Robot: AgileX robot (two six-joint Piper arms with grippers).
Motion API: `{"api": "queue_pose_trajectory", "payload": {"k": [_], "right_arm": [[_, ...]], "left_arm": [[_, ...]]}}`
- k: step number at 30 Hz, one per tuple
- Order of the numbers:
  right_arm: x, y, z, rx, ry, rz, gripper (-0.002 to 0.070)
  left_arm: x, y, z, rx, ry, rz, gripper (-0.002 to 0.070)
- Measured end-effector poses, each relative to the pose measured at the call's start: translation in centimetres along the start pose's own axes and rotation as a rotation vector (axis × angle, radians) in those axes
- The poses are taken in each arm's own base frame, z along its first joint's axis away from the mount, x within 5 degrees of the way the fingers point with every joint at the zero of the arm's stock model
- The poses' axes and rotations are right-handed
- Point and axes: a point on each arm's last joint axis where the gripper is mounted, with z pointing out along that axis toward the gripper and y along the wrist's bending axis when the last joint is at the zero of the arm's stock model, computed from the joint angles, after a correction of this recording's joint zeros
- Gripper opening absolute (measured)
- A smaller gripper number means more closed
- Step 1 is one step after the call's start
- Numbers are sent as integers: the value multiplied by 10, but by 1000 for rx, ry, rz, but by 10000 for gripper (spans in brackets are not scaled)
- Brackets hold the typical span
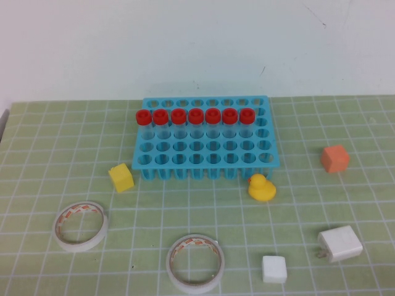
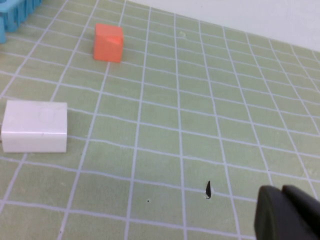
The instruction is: Place the test tubes
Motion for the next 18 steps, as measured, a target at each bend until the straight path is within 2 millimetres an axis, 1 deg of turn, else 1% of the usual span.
{"api": "queue_pose_trajectory", "payload": {"k": [14, 18], "right_arm": [[0, 0, 0, 3, 3, -3, -1], [1, -1, 0, 8, 7, 42, -1]], "left_arm": [[0, 0, 0, 0, 0, 0, -1], [0, 0, 0, 0, 0, 2, -1]]}}
